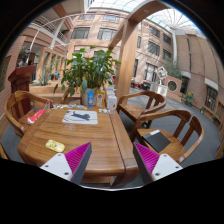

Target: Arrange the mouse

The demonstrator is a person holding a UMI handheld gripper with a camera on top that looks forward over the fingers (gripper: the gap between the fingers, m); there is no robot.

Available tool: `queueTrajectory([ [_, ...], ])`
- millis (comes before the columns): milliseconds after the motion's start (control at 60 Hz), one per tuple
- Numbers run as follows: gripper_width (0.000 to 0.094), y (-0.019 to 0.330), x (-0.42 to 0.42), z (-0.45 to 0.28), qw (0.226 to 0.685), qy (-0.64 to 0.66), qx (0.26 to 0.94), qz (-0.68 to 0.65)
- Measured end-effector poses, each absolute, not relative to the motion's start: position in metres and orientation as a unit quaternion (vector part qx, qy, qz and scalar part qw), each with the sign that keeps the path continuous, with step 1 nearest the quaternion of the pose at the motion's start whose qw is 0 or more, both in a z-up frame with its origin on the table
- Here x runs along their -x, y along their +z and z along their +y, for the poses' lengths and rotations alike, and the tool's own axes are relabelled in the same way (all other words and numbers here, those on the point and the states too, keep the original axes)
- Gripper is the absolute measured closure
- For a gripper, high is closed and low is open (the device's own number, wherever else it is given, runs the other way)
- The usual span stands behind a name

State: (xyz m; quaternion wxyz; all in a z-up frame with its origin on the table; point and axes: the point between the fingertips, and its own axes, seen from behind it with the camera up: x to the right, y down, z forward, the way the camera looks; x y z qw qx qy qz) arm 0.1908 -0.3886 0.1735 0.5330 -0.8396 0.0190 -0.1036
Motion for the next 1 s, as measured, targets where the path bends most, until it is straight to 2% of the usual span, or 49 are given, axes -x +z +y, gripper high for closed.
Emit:
queueTrajectory([
  [133, 0.0086, 0.150, -0.187, -0.397, 0.511, -0.103, 0.854, 0.010],
  [217, 0.0086, 0.119, -0.173, -0.396, 0.492, -0.089, 0.866, -0.001],
  [333, 0.0084, 0.079, -0.134, -0.395, 0.463, -0.056, 0.884, -0.035],
  [517, 0.0084, 0.031, -0.060, -0.369, 0.451, -0.004, 0.887, -0.095],
  [750, 0.0083, 0.000, 0.007, -0.313, 0.450, 0.022, 0.881, -0.143],
  [1000, 0.0085, -0.008, 0.041, -0.261, 0.456, 0.021, 0.873, -0.174],
])
